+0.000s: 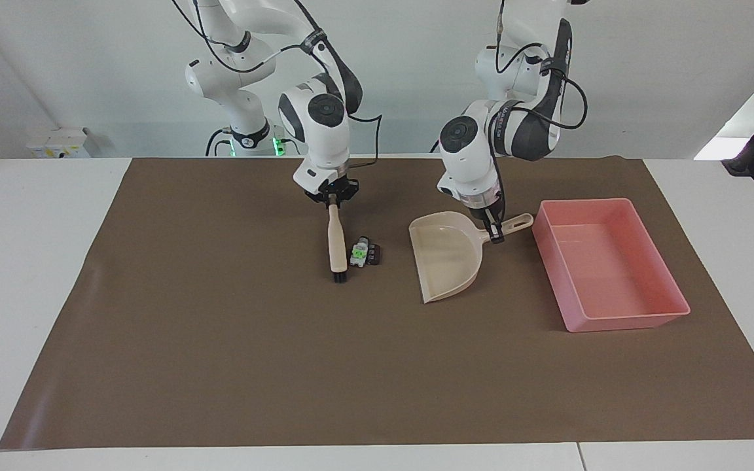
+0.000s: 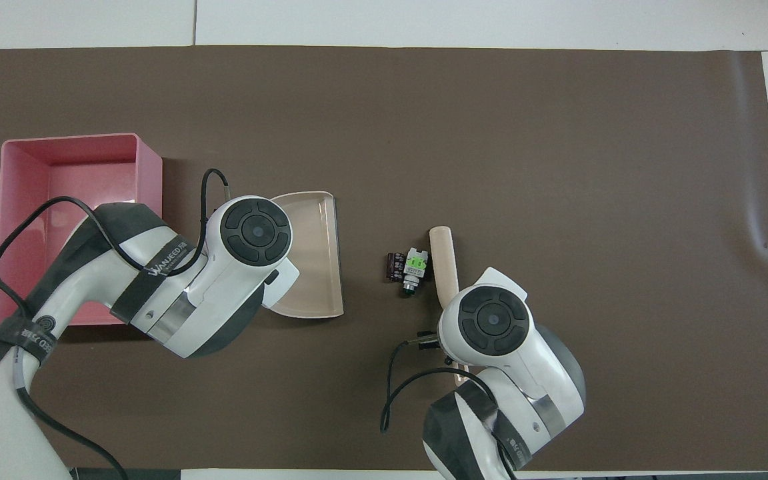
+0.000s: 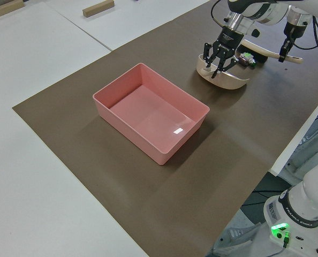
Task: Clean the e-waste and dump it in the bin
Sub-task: 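Bring the dustpan and brush toward the green component, then sweep the green component into the dustpan with the right gripper's brush, then carry the dustpan over the pink bin while the right gripper withdraws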
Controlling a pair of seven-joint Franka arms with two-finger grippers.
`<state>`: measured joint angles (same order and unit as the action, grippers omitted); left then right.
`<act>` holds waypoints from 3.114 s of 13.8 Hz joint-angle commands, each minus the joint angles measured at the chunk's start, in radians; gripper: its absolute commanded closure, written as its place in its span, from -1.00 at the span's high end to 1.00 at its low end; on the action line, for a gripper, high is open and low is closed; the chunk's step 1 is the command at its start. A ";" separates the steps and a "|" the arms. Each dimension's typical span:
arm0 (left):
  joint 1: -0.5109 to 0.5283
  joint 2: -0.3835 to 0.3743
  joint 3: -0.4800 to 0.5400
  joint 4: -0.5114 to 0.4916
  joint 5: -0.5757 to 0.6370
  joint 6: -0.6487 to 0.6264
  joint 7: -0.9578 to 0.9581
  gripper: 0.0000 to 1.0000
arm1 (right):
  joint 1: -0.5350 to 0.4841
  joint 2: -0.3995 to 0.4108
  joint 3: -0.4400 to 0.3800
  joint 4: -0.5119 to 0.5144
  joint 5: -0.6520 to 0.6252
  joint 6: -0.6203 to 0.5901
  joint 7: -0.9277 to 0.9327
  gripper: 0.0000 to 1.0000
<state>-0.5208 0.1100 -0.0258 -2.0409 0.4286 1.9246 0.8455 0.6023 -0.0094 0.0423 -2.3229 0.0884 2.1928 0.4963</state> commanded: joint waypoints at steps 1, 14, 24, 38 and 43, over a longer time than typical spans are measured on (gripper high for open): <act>-0.048 0.098 0.004 0.093 0.001 -0.032 -0.006 -1.00 | 0.016 0.058 -0.001 0.036 0.040 0.024 0.018 -1.00; -0.077 0.082 0.004 0.036 -0.002 -0.012 -0.002 -1.00 | 0.169 0.224 0.018 0.246 0.347 0.114 0.001 -1.00; -0.019 0.057 0.004 0.001 -0.086 0.086 0.000 -1.00 | 0.081 0.051 0.007 0.237 0.113 -0.200 0.134 -1.00; 0.177 -0.110 0.006 0.001 -0.263 0.103 0.282 -1.00 | -0.600 -0.003 0.011 0.195 -0.252 -0.453 -0.591 -1.00; 0.355 -0.161 0.012 0.047 -0.385 0.027 0.531 -1.00 | -0.763 0.020 0.011 0.160 -0.349 -0.447 -0.706 -1.00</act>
<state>-0.2313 -0.0119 -0.0125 -2.0077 0.1000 1.9974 1.2740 -0.0995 0.0168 0.0391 -2.1441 -0.2384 1.7407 -0.1796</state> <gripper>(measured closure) 0.665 0.744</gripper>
